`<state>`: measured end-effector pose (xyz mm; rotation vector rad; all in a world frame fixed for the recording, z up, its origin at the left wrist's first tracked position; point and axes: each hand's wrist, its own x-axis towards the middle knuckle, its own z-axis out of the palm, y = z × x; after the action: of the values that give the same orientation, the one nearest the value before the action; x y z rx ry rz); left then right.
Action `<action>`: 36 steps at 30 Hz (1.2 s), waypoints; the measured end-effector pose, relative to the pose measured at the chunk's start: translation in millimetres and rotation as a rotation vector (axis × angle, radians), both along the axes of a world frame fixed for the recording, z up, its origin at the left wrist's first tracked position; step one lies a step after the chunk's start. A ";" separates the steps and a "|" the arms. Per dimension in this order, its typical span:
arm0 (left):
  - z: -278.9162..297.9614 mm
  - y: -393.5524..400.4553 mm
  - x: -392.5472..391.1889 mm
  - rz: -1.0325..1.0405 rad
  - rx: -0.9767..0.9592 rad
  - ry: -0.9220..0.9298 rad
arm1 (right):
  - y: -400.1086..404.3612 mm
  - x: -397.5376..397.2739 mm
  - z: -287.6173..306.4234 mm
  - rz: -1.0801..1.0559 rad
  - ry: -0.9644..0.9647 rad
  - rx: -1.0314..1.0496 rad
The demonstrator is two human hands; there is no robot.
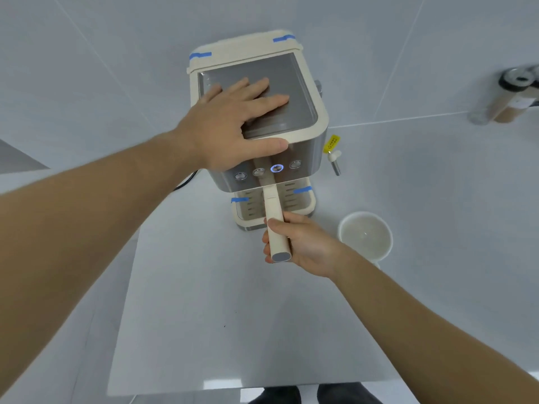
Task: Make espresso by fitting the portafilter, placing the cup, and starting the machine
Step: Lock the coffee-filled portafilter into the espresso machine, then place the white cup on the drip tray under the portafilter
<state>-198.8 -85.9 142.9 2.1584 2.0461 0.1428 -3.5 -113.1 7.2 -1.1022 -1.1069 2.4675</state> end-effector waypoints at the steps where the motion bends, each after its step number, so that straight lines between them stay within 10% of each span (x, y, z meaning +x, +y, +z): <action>1: -0.2 0.0 -0.5 -0.001 -0.003 -0.007 | -0.4 1.5 1.9 0.010 -0.015 0.011; 10: 6.8 -24.3 24.6 0.101 0.079 -0.186 | -0.2 44.1 35.1 0.087 -0.130 0.157; 18: -5.8 -112.8 123.2 0.331 0.315 -0.717 | 29.6 130.2 47.3 -0.007 -0.184 0.321; 24: -73.6 -146.6 200.3 0.670 0.138 -1.266 | 55.8 181.8 31.4 -0.068 -0.216 0.333; 36: -178.2 -112.7 240.7 1.222 -0.035 -1.681 | 92.0 210.1 -39.9 -0.138 -0.428 0.303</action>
<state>41.9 -198.6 -35.3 -0.0367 1.5850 1.3499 206.6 -21.1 -32.7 -1.5833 -1.4053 1.9237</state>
